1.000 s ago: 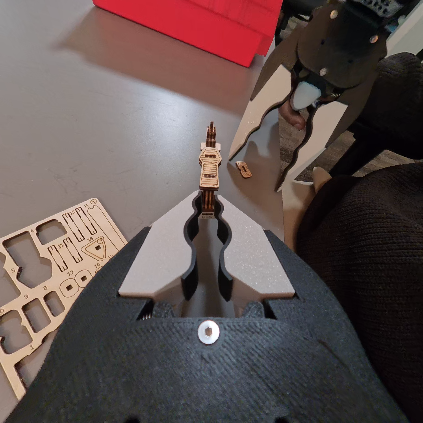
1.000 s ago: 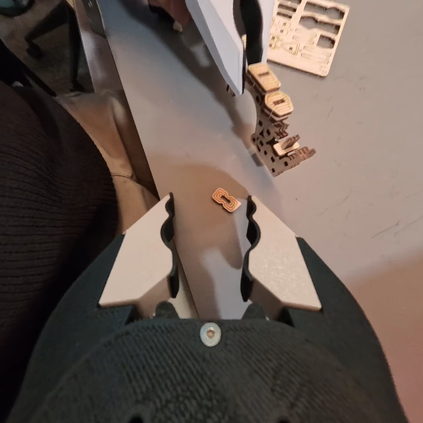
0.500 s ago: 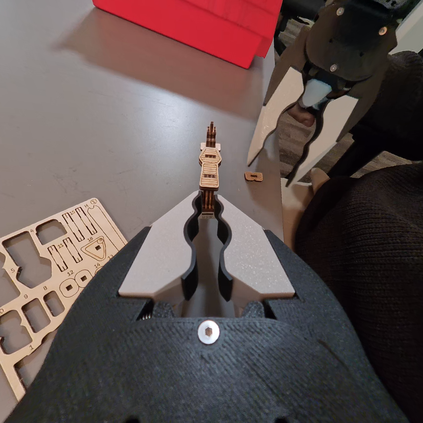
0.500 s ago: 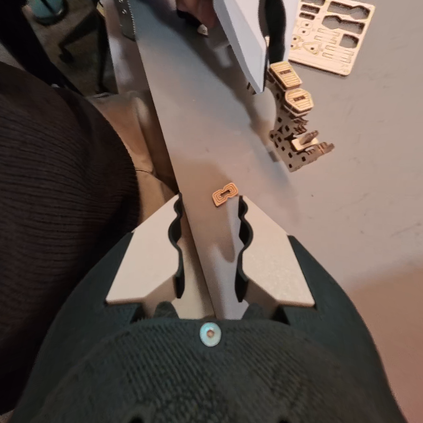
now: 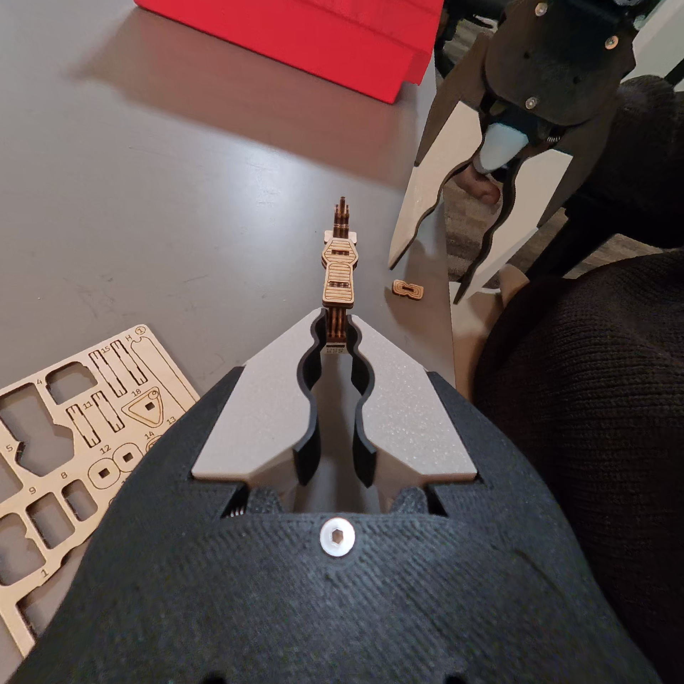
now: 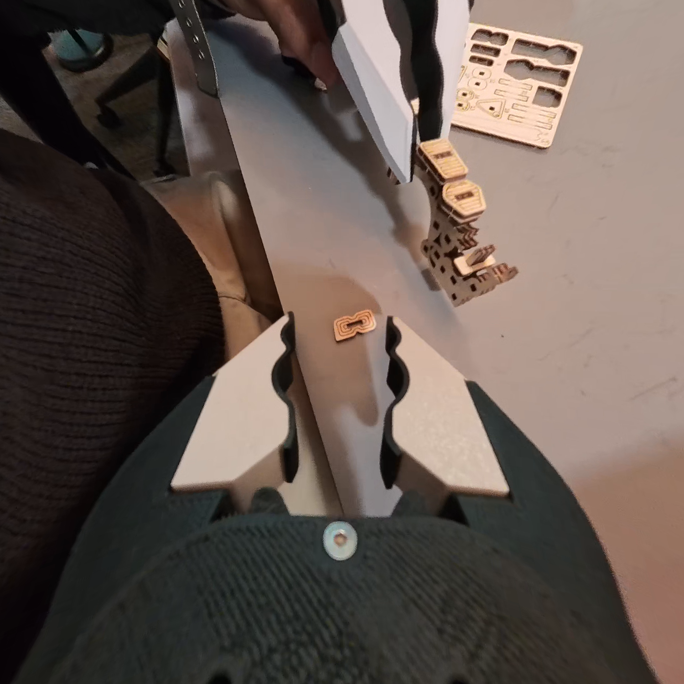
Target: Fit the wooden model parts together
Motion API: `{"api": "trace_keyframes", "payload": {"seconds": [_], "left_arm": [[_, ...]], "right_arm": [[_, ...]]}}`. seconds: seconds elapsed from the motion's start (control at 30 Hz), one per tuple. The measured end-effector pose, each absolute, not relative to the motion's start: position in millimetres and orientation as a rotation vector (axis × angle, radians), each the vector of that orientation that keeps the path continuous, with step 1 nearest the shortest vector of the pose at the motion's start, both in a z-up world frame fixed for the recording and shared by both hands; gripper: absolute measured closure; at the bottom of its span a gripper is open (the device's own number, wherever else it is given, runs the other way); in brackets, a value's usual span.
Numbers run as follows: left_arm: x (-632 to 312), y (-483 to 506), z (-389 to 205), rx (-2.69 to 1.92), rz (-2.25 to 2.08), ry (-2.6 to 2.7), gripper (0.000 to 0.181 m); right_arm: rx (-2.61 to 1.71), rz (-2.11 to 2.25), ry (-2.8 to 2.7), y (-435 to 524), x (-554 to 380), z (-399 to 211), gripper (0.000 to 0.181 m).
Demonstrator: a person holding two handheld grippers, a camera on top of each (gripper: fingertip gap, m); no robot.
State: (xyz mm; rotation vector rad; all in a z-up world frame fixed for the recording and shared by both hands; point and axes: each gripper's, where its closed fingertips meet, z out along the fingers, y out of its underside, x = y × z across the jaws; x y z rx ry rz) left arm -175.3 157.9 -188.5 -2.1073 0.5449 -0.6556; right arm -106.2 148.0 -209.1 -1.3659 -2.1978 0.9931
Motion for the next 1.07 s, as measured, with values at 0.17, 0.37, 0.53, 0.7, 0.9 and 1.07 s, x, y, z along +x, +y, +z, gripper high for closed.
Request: {"api": "trace_keyframes", "payload": {"seconds": [0.17, 0.37, 0.53, 0.7, 0.9, 1.07], "left_arm": [[-170.3, 154.9, -190.0, -2.107, -0.646, 0.596, 0.174], [-163.5, 151.7, -189.9, -2.097, -0.651, 0.643, 0.174], [-161.3, 150.6, -187.7, -2.081, -0.669, 0.649, 0.174], [-159.3, 149.6, -189.3, -2.088, -0.664, 0.664, 0.174], [-147.4, 145.2, -193.8, -2.098, -0.645, 0.738, 0.174], [-136.6, 138.0, -194.8, -2.076, -0.649, 0.831, 0.174]], "right_arm": [[-1.312, 0.892, -2.232, 148.3, -109.5, -218.1, 0.143], [-1.308, 0.934, -2.247, 144.8, -107.6, -218.8, 0.158], [-1.326, 0.912, -2.257, 147.2, -104.5, -218.2, 0.158], [-1.291, 1.031, -2.15, 149.5, -106.5, -189.4, 0.158], [-1.31, 1.077, -1.952, 167.9, -114.5, -156.8, 0.158], [-1.315, 0.917, -2.064, 167.4, -110.6, -176.2, 0.158]]}}
